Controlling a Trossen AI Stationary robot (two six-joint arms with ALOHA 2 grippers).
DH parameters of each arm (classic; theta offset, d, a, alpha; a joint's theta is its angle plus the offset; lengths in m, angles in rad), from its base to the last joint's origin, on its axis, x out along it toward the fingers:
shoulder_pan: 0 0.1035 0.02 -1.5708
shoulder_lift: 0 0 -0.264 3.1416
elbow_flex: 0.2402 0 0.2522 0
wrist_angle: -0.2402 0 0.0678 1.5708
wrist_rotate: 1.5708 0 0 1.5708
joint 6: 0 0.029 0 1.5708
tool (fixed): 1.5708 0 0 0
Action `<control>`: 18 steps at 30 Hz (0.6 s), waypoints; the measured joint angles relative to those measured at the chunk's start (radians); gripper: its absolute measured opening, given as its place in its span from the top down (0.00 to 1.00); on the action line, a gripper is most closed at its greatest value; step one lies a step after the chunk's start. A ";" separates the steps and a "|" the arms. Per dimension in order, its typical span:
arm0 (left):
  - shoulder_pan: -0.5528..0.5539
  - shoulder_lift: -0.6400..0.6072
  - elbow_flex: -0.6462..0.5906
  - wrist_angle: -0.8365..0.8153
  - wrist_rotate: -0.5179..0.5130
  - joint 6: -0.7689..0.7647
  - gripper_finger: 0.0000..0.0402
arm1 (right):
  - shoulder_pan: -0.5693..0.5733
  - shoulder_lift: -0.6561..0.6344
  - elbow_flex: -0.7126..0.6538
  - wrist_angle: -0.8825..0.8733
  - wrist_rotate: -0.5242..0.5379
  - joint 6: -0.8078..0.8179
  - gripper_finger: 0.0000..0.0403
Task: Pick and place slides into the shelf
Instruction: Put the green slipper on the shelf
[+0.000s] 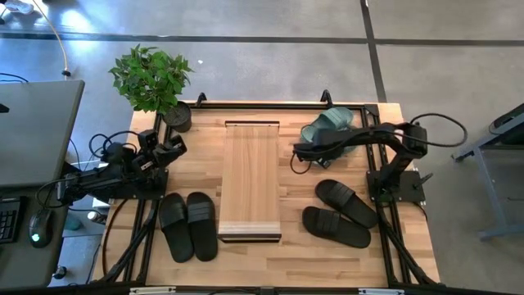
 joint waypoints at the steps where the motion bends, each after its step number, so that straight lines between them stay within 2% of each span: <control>1: 0.000 0.000 0.000 0.000 0.000 0.000 0.99 | -0.005 0.000 -0.020 0.007 -0.011 0.005 0.71; 9: 0.000 0.000 0.000 -0.002 0.000 0.000 0.99 | -0.011 0.000 -0.121 0.131 -0.053 0.031 0.71; 15: 0.000 0.000 0.000 -0.002 0.000 0.000 0.99 | -0.017 0.000 -0.118 0.146 0.037 0.062 0.71; 18: 0.000 0.000 0.000 -0.002 0.000 0.000 0.99 | -0.043 0.000 -0.120 0.160 0.049 0.060 0.71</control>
